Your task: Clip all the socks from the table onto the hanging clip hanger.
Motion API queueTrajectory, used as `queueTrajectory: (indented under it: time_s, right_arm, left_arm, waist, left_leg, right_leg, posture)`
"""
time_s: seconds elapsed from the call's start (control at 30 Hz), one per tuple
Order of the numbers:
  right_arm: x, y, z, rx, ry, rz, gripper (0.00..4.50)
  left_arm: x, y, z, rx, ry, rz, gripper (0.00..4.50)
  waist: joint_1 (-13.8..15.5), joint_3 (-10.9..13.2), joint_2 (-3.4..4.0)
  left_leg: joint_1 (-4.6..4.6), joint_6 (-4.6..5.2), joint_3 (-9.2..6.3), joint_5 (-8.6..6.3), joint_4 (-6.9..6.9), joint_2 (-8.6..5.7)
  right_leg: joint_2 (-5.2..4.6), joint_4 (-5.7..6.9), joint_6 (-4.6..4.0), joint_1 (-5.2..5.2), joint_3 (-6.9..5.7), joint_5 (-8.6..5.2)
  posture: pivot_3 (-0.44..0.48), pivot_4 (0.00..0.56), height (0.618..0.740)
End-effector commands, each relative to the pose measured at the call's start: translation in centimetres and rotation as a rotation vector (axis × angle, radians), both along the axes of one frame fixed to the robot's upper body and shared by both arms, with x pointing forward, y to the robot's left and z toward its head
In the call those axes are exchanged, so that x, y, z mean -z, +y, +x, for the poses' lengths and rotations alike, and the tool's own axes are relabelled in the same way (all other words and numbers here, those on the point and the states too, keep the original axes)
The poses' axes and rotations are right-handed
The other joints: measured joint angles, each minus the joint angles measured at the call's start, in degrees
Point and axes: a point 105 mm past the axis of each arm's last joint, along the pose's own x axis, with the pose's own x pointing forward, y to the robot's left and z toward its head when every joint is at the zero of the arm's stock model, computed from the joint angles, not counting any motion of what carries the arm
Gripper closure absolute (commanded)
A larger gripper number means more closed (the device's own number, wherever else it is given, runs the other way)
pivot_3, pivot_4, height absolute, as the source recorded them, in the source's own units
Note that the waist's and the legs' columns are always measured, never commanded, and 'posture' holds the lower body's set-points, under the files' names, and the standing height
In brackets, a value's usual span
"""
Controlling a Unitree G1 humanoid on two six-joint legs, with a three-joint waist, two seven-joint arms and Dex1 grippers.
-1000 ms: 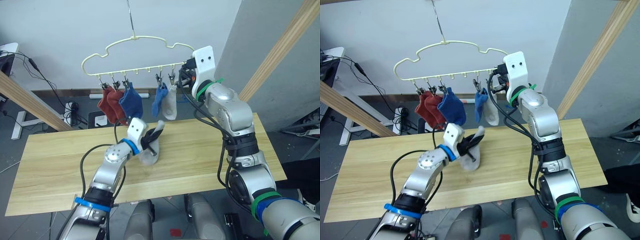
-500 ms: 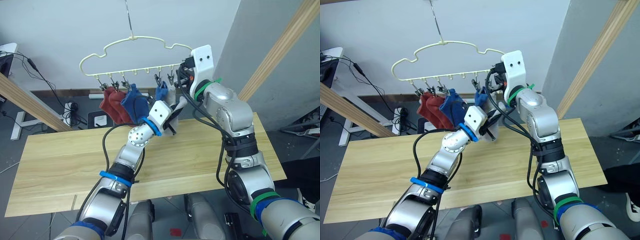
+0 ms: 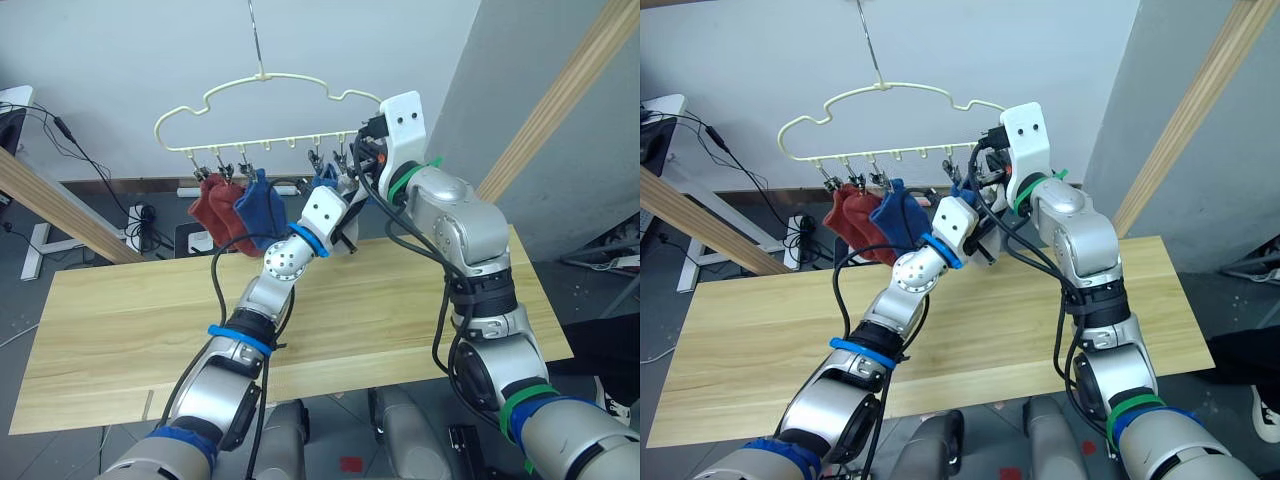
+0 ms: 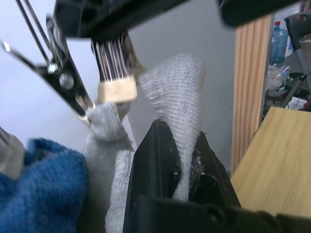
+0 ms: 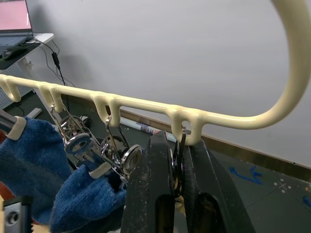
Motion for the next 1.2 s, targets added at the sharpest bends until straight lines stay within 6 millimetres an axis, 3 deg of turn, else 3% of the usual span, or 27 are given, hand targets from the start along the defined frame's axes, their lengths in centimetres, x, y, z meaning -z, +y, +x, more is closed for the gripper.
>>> queueTrajectory:
  time_s: [0.03,0.43,0.47,0.53,0.57,0.83,0.9,1.07,1.2]
  right_arm:
    - [-1.7,0.5,-0.9,-0.036,-0.060,0.026,4.50]
    - [-1.0,0.5,-1.0,-0.040,-0.034,0.018,4.50]
    - [-1.1,0.5,-1.0,-0.040,-0.033,0.025,3.85]
    - [-1.3,0.4,-1.0,-0.037,-0.041,0.044,3.24]
    - [-1.5,0.3,-1.0,-0.034,-0.045,0.051,2.75]
    - [-2.1,-1.0,-2.2,-0.060,-0.062,0.087,0.15]
    - [-2.3,-1.5,-2.8,-0.081,-0.073,0.084,0.00]
    - [-2.8,-2.8,-4.1,-0.118,-0.117,0.027,0.00]
    - [-2.5,-3.3,-5.9,-0.226,-0.174,-0.137,0.00]
  left_arm:
    - [-1.7,-0.1,0.3,-0.014,-0.044,-0.035,4.49]
    - [-2.9,-0.1,0.6,-0.029,-0.058,-0.098,4.49]
    - [-2.9,-0.1,0.6,-0.029,-0.057,-0.100,4.50]
    - [-2.6,-0.2,0.5,-0.008,-0.026,-0.104,4.50]
    - [-2.4,-0.3,0.5,0.002,-0.010,-0.106,4.05]
    - [-1.1,0.2,-1.6,0.141,0.072,-0.045,2.06]
    - [-1.0,0.9,-2.3,0.161,0.091,-0.016,1.55]
    - [0.2,3.2,-4.9,0.247,0.242,0.038,1.55]
    - [-0.2,6.7,-6.0,0.196,0.342,0.039,1.55]
  waist:
    - [0.01,0.00,0.00]
    - [-0.09,0.00,0.00]
    - [-0.09,0.00,0.00]
    - [-0.11,0.00,0.00]
    - [-0.10,0.00,0.00]
    - [-0.22,0.00,0.00]
    - [-0.28,0.01,0.01]
    - [-0.53,0.05,0.07]
    - [-0.47,0.11,0.09]
  left_leg:
    - [-0.01,0.00,0.00,0.00,0.00,0.00]
    - [-0.04,0.00,-0.01,0.00,0.01,-0.01]
    - [-0.04,0.00,-0.01,0.00,0.00,-0.01]
    - [-0.04,0.00,-0.01,0.00,0.00,-0.01]
    - [-0.04,0.00,-0.01,0.00,0.00,-0.01]
    - [-0.06,0.00,-0.03,0.00,0.00,0.00]
    - [-0.07,0.00,-0.03,0.00,0.00,0.00]
    - [-0.06,0.00,-0.07,0.00,0.00,0.03]
    - [-0.06,0.00,-0.12,0.00,0.02,0.03]
  right_leg:
    - [0.01,0.00,0.00,0.00,-0.01,0.00]
    - [0.02,0.00,0.00,-0.02,-0.01,0.00]
    - [0.02,0.00,0.00,-0.02,-0.01,0.00]
    - [0.02,0.00,0.00,-0.02,-0.01,0.00]
    - [0.02,0.01,0.00,-0.02,-0.01,0.00]
    - [0.03,-0.01,0.00,-0.03,-0.02,0.00]
    - [0.03,0.00,0.00,-0.03,0.00,0.00]
    - [0.03,0.01,0.00,-0.03,-0.01,0.00]
    - [0.09,0.02,0.02,-0.01,-0.04,-0.01]
  posture:
    - [-0.120,0.312,0.740]
    - [-0.120,0.313,0.740]
    - [-0.119,0.316,0.740]
    - [-0.117,0.317,0.740]
    - [-0.116,0.317,0.740]
    - [-0.113,0.321,0.740]
    - [-0.108,0.324,0.740]
    - [-0.093,0.326,0.740]
    - [-0.088,0.326,0.740]
